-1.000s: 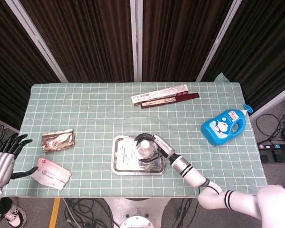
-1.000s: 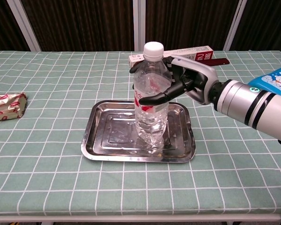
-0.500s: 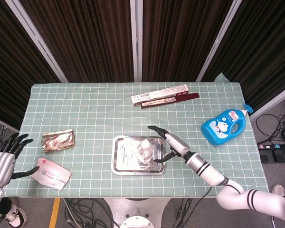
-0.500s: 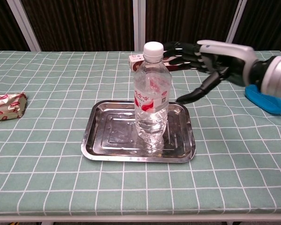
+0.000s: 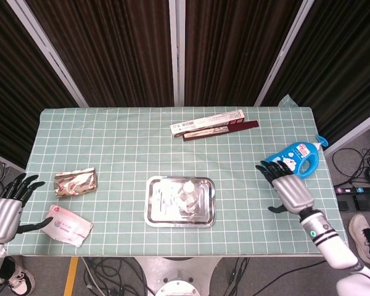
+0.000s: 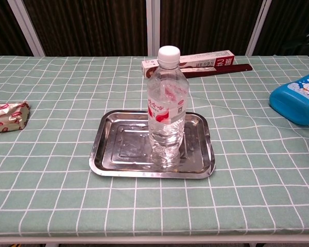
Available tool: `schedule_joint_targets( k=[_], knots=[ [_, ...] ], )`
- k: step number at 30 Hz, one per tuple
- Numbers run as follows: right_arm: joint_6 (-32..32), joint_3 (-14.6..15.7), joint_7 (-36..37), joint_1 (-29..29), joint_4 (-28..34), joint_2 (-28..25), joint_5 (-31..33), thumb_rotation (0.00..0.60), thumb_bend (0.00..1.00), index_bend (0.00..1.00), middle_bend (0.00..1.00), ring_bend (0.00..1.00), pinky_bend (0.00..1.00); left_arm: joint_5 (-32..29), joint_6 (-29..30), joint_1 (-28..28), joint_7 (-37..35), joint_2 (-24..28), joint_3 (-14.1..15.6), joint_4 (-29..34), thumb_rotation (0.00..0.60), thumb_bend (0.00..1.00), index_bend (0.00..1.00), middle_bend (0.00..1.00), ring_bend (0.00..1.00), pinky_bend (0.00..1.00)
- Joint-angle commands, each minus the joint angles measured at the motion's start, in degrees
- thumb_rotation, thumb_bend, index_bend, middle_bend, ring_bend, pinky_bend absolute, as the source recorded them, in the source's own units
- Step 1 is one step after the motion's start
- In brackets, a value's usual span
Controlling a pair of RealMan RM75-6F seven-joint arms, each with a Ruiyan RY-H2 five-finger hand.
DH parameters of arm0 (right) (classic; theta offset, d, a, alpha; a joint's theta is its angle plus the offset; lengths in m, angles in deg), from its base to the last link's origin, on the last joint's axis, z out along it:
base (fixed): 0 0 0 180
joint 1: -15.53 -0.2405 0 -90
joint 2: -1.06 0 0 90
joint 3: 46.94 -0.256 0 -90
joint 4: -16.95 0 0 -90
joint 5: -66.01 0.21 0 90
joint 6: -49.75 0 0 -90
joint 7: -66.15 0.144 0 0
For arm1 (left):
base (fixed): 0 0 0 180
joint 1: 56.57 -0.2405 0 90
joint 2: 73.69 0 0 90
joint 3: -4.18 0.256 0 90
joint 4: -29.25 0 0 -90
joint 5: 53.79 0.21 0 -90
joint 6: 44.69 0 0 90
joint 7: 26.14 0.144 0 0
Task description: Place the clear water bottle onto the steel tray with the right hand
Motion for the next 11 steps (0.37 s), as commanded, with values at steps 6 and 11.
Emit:
schedule_joint_targets(
  k=[6, 11],
  knots=[
    [-23.5, 4.1, 7.2, 17.0, -18.6, 7.7, -12.9, 0.6, 0.0, 0.0, 0.03, 0.0, 0.0, 0.0, -0.4, 0.2, 0.6, -0.1, 0.0, 0.5, 0.466, 0.09, 0.26, 0.23, 0.1, 0.18],
    [-24.7, 3.3, 8.7, 19.2, -22.2, 10.0, -13.2, 0.6, 0.0, 0.0, 0.03, 0.0, 0.0, -0.8, -1.6, 0.4, 0.5, -0.2, 0.1, 0.3, 0.465, 0.09, 0.26, 0.23, 0.1, 0.18]
  ],
)
